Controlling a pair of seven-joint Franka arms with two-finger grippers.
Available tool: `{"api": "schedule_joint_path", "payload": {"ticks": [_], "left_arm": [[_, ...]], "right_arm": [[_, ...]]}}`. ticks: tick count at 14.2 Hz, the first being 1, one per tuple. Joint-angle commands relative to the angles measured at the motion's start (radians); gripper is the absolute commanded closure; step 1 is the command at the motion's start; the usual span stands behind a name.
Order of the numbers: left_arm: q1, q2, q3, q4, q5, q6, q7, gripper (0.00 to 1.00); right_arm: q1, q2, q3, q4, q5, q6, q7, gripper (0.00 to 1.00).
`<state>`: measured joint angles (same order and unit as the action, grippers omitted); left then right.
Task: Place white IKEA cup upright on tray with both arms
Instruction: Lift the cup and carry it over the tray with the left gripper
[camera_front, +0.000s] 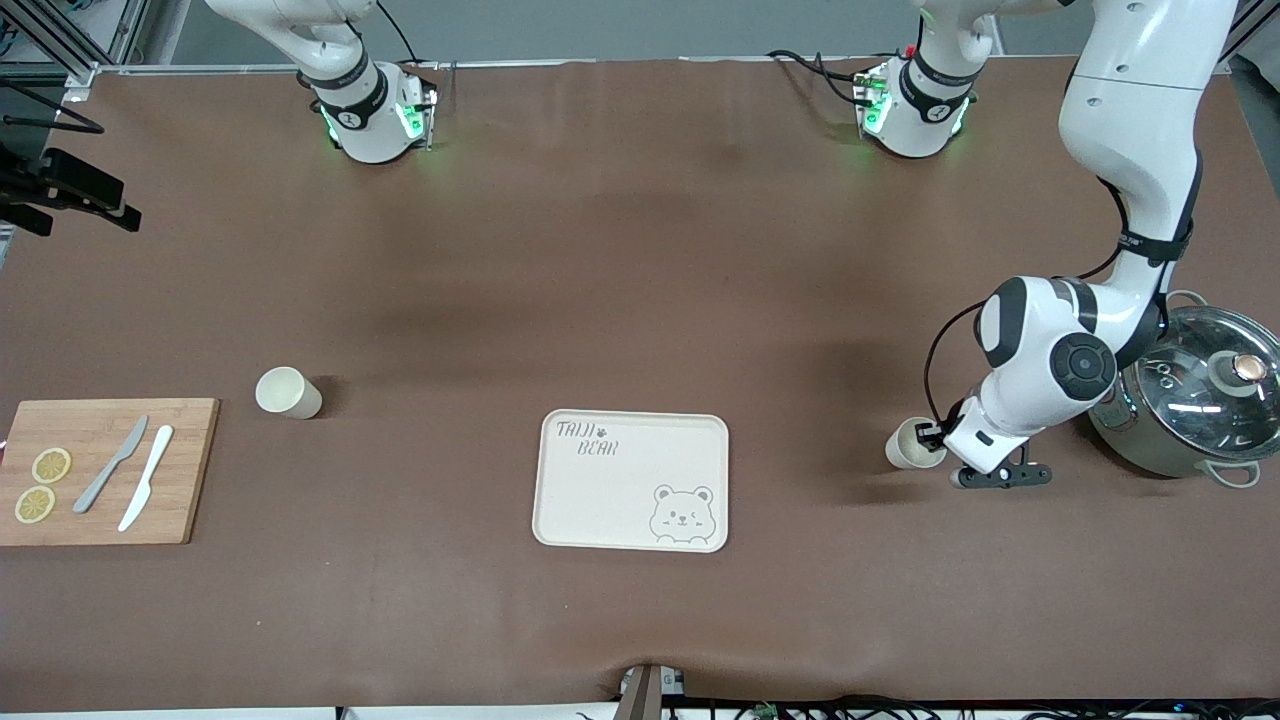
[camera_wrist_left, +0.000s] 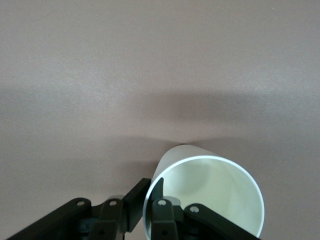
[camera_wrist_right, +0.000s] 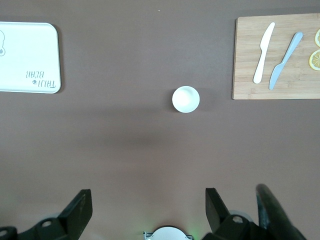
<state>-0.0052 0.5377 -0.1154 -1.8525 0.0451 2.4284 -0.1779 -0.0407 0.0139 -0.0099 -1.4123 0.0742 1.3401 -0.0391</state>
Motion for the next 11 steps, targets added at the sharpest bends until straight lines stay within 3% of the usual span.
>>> {"api": "schedule_joint_path", "payload": {"ticks": [1,7,11], "left_arm": [[0.002,-0.047,-0.001,-0.005,-0.005,-0.047,-0.002,1.0],[-0.001,-0.139,-0.004,0.096,-0.002,-0.316,-0.002,1.0],[-0.001,-0.165,-0.03,0.18,-0.008,-0.411,-0.02,1.0]], "right_arm": [[-0.007,0.003,0.008,0.004,0.016,-0.007,-0.005,0.0],[-0.014,0.038,0.008,0.007,0.006,0.002,-0.004,0.0],[-0.016,0.044,0.008,0.007,0.003,0.011,-0.008,0.0]]}}
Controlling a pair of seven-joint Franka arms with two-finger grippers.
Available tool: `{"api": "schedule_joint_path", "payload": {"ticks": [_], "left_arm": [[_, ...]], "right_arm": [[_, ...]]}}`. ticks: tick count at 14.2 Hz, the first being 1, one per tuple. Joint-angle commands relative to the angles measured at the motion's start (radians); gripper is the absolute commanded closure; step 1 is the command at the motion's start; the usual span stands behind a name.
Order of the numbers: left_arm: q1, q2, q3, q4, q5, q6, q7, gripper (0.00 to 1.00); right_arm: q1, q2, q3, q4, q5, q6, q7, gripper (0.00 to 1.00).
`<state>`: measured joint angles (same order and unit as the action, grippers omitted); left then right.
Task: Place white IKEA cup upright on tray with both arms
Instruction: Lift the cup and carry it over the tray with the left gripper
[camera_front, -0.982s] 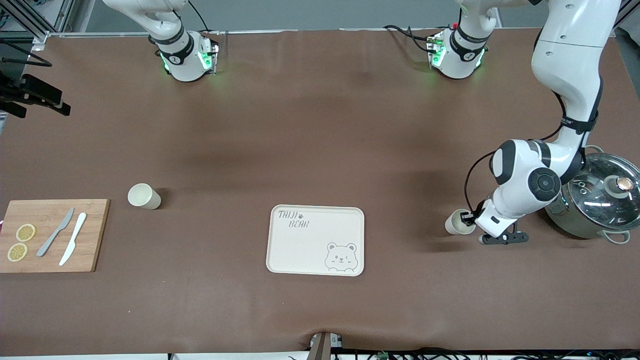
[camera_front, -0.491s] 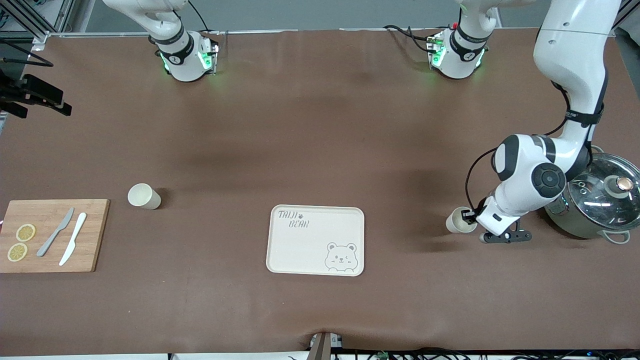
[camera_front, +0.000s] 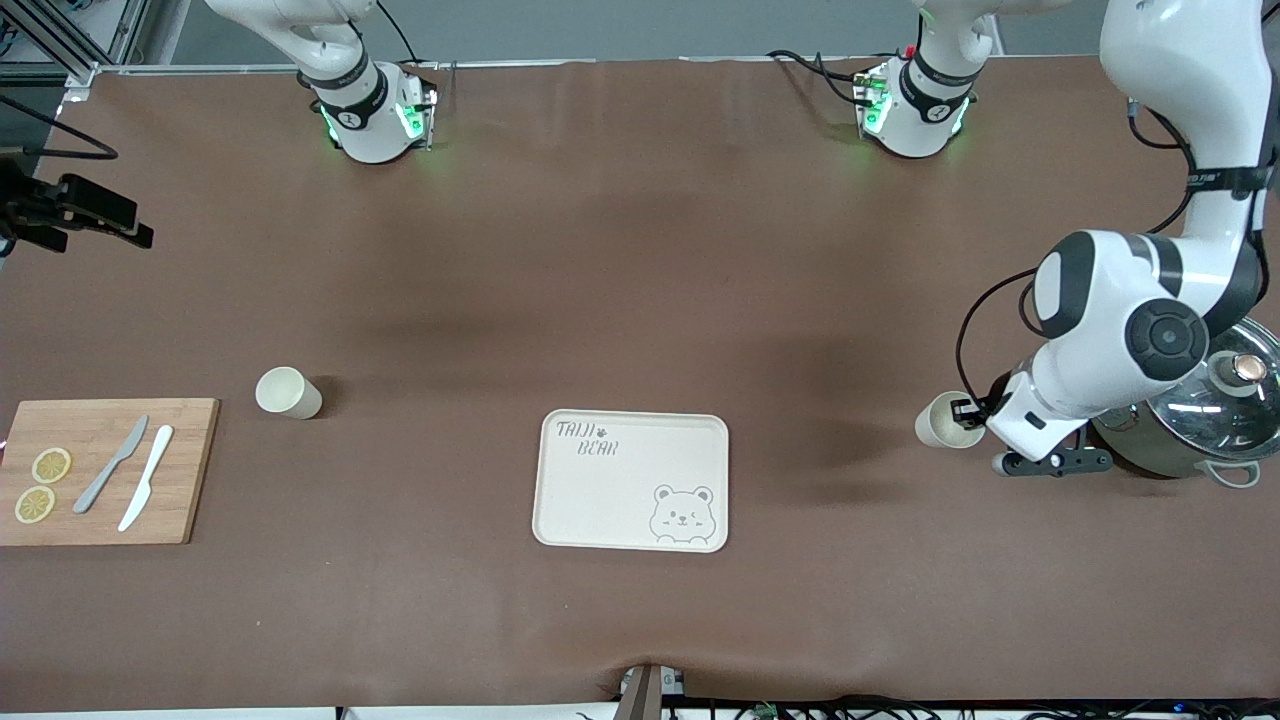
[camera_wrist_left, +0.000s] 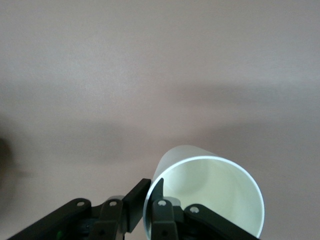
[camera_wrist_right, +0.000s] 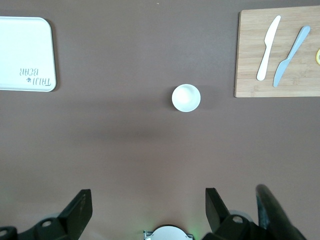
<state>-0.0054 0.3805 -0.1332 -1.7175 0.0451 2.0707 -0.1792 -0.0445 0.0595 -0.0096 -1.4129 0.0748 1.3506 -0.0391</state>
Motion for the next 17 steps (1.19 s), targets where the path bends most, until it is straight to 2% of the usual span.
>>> {"api": "schedule_joint_path", "payload": {"ticks": [1,8,17], "left_arm": [[-0.005,-0.008,-0.014,0.074,-0.008,-0.084,-0.034,1.0],[-0.071,0.023,-0.032,0.271,-0.016,-0.251,-0.12,1.0],[-0.211,0.092,-0.034,0.397,-0.017,-0.259,-0.359,1.0]], "right_arm": [[-0.014,-0.001,0.008,0.008,0.002,0.001,-0.008,0.0],[-0.015,0.022,0.007,0.014,0.002,0.082,-0.015,0.0],[-0.054,0.128,0.003,0.011,-0.003,0.087,-0.015,0.0]]}}
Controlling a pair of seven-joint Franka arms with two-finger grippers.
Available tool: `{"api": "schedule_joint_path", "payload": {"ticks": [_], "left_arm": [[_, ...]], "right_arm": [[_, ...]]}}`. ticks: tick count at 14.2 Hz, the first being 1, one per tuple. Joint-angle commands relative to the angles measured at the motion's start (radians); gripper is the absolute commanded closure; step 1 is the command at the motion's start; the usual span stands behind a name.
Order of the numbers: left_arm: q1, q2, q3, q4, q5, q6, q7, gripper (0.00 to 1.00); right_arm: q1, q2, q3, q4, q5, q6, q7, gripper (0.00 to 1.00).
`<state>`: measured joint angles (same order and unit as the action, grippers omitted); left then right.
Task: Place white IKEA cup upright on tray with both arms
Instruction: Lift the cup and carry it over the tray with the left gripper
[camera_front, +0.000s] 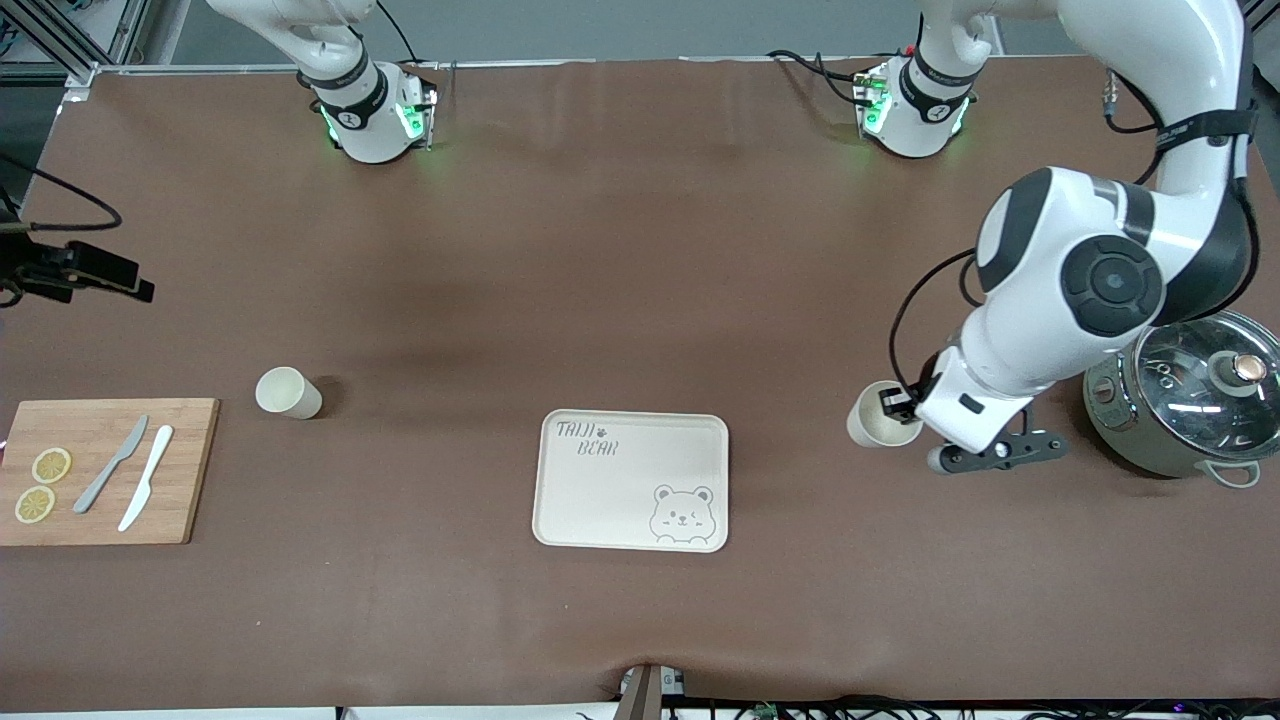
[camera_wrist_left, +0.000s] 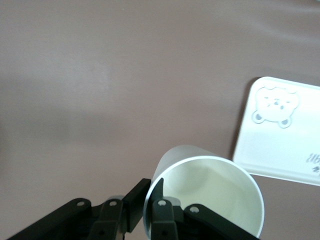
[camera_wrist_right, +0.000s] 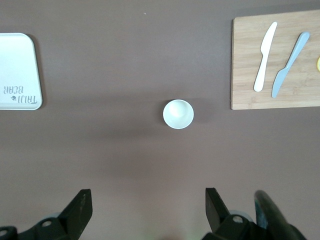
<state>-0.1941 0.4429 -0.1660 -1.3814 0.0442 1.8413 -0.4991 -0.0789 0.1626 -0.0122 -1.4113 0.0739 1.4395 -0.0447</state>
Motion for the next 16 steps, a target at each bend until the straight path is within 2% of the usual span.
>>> {"api": "schedule_joint_path", "payload": {"ticks": [1,5,11,16], "left_arm": [[-0.03,0.036,-0.003,0.074,-0.02,-0.03,-0.042,1.0],[-0.073,0.075,-0.001,0.125,-0.044,-0.017,-0.107,1.0],[-0.146,0.115,0.002,0.137,-0.044,0.067,-0.22,1.0],[-0.205,0.174,0.005,0.173,-0.043,0.134,-0.309,1.0]], "right_arm": [[-0.028,0.034,0.008,0.011,-0.005,-0.002,-0.011,0.0],[-0.038,0.077,0.006,0.011,-0.005,-0.001,-0.011,0.0],[-0.047,0.17,0.008,0.014,-0.009,0.012,-0.012,0.0],[-0.05,0.184,0.008,-0.012,-0.016,0.071,-0.011,0.0]]}}
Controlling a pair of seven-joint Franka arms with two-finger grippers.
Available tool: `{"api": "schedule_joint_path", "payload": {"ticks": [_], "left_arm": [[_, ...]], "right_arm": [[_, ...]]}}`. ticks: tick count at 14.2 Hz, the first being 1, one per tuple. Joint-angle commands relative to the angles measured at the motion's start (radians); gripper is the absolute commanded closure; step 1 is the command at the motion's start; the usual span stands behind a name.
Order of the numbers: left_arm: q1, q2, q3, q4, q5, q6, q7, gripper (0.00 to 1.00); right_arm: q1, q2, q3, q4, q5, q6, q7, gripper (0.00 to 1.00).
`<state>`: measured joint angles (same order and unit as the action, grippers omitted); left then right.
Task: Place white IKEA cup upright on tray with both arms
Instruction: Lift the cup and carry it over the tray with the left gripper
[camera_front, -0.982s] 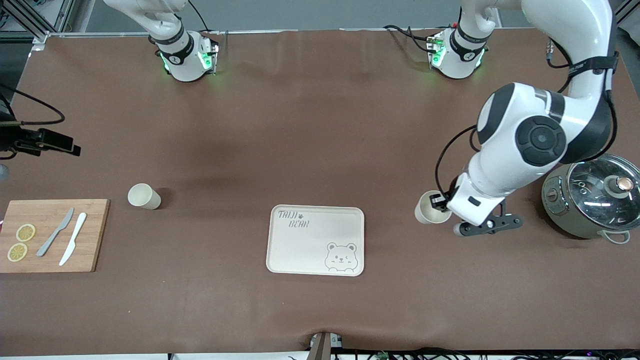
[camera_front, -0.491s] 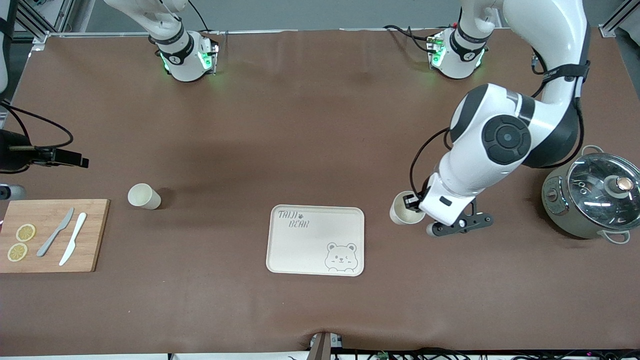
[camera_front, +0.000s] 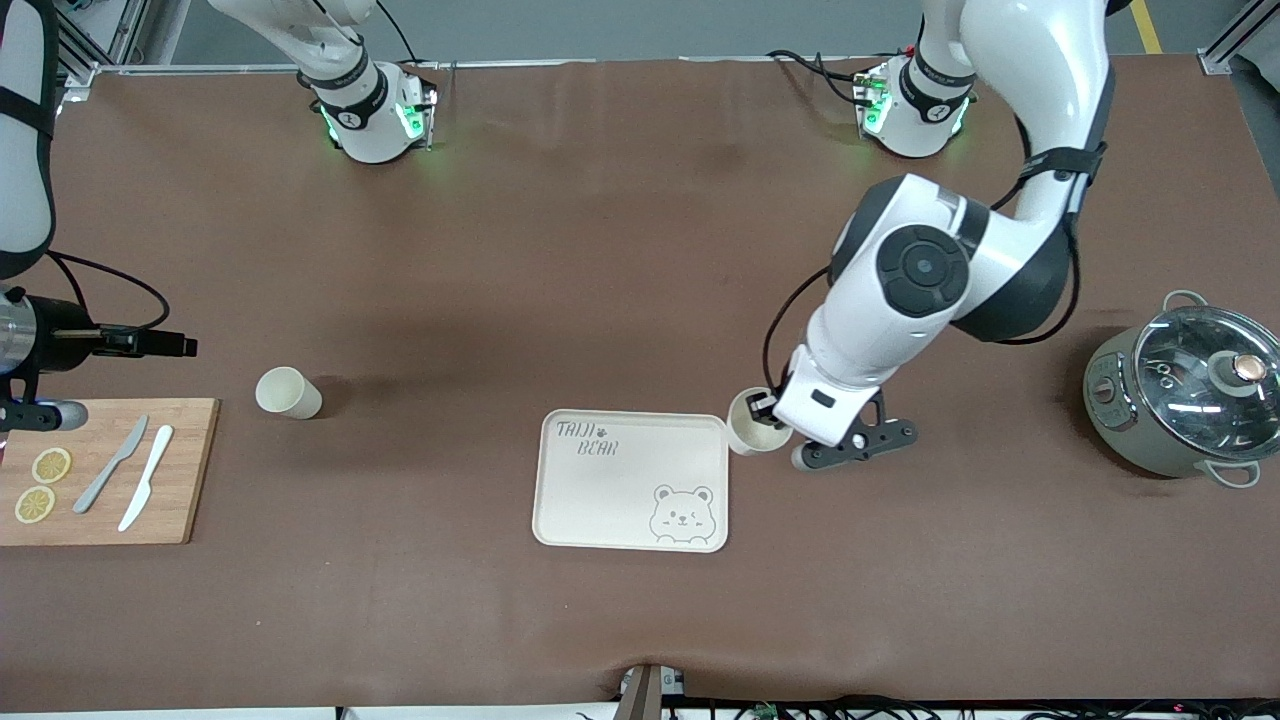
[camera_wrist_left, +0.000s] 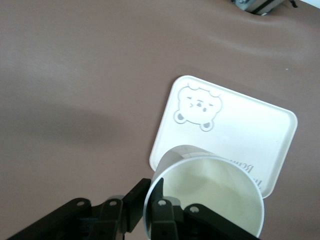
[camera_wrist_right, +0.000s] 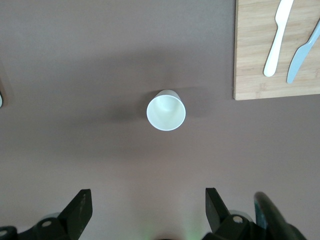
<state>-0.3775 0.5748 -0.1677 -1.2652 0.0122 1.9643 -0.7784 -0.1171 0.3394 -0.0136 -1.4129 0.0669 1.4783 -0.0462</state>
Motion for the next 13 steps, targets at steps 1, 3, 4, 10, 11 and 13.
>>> {"api": "schedule_joint_path", "payload": {"ticks": [1,3,4,10,11,13], "left_arm": [[-0.033,0.059,0.008,0.067,-0.011,0.024,-0.039,1.0],[-0.064,0.094,0.023,0.073,-0.011,0.066,-0.077,1.0],[-0.086,0.1,0.039,0.076,-0.011,0.089,-0.09,1.0],[-0.191,0.169,0.132,0.076,-0.009,0.129,-0.096,1.0],[-0.202,0.175,0.14,0.075,-0.009,0.151,-0.097,1.0],[-0.211,0.198,0.149,0.073,-0.006,0.156,-0.098,1.0]], "right_arm": [[-0.013,0.006,0.009,-0.023,-0.009,0.048,-0.007,0.0],[-0.018,0.006,0.009,-0.027,-0.009,0.05,-0.004,0.0],[-0.018,0.004,0.009,-0.035,-0.009,0.05,-0.003,0.0],[-0.029,0.004,0.009,-0.073,-0.009,0.096,-0.001,0.0],[-0.026,0.001,0.009,-0.09,-0.009,0.111,0.0,0.0],[-0.024,-0.007,0.009,-0.145,-0.009,0.164,0.003,0.0]]}}
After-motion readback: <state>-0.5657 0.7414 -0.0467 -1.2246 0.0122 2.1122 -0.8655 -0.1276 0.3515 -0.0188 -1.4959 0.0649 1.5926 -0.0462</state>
